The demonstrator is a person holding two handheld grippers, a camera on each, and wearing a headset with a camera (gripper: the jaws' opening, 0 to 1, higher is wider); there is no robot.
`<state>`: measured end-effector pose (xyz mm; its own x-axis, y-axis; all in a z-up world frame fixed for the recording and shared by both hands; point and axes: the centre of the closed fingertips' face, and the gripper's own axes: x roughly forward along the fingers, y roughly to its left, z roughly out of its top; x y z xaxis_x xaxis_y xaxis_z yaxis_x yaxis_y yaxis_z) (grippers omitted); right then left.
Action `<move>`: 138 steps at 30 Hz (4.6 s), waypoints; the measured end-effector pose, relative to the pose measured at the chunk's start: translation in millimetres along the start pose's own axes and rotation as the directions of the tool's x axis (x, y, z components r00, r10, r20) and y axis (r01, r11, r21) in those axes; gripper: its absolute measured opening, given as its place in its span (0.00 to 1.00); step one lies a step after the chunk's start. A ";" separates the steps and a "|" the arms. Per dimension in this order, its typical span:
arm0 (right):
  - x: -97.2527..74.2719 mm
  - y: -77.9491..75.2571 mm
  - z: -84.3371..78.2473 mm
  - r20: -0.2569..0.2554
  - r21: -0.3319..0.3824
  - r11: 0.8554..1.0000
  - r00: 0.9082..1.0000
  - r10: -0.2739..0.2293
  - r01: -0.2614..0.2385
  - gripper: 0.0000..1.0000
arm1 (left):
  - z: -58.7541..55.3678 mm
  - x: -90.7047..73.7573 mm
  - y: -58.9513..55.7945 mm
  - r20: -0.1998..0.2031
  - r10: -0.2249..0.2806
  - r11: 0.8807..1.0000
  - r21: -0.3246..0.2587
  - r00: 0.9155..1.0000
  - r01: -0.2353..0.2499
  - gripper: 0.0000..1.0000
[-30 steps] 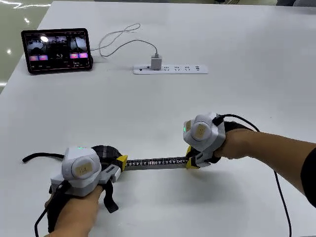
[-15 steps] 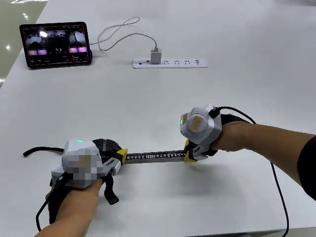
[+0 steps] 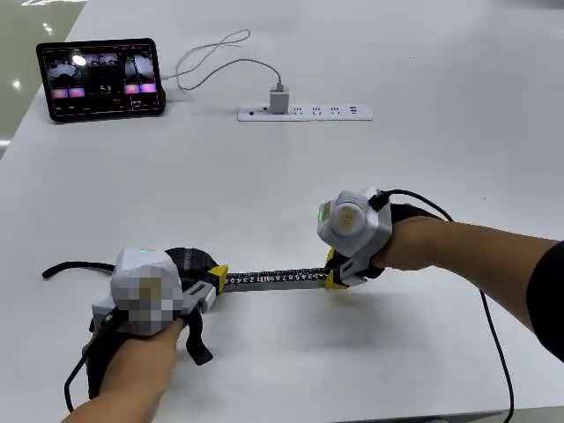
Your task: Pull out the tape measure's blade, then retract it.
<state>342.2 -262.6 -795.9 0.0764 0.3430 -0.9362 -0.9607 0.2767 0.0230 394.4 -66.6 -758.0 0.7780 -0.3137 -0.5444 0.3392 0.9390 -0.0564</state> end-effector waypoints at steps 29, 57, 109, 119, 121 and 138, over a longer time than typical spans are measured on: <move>4.7 1.2 12.7 0.010 0.014 1.000 1.000 0.004 -0.004 0.10 | -0.8 0.5 -0.3 -0.008 -0.003 1.000 -0.002 1.000 0.003 0.61; 9.9 2.7 23.8 0.009 0.013 1.000 1.000 0.007 -0.007 0.10 | -1.3 0.2 -0.3 -0.013 -0.011 1.000 -0.006 1.000 0.011 0.60; 17.6 6.5 46.3 0.040 -0.029 1.000 0.999 0.002 -0.001 0.09 | -0.8 -0.3 -0.4 -0.013 -0.009 1.000 -0.006 1.000 0.009 0.60; 18.5 6.7 48.9 0.049 -0.013 1.000 0.999 0.001 -0.001 0.09 | -0.9 -0.4 -0.4 -0.014 -0.008 1.000 -0.006 1.000 0.008 0.60; 18.7 6.7 49.4 0.050 -0.014 1.000 0.999 0.003 -0.002 0.09 | -0.9 -0.5 -0.5 -0.016 -0.008 1.000 -0.006 1.000 0.008 0.60; 21.2 7.5 56.0 0.080 -0.042 0.999 0.997 0.006 -0.003 0.09 | -1.1 -0.6 -0.4 -0.021 -0.011 1.000 -0.007 1.000 0.011 0.60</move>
<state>351.5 -202.9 -795.9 0.0917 0.4152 -0.9051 -0.9712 0.2380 0.0107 393.2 -66.6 -758.6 0.7628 -0.3207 -0.5615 0.3439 0.9366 -0.0677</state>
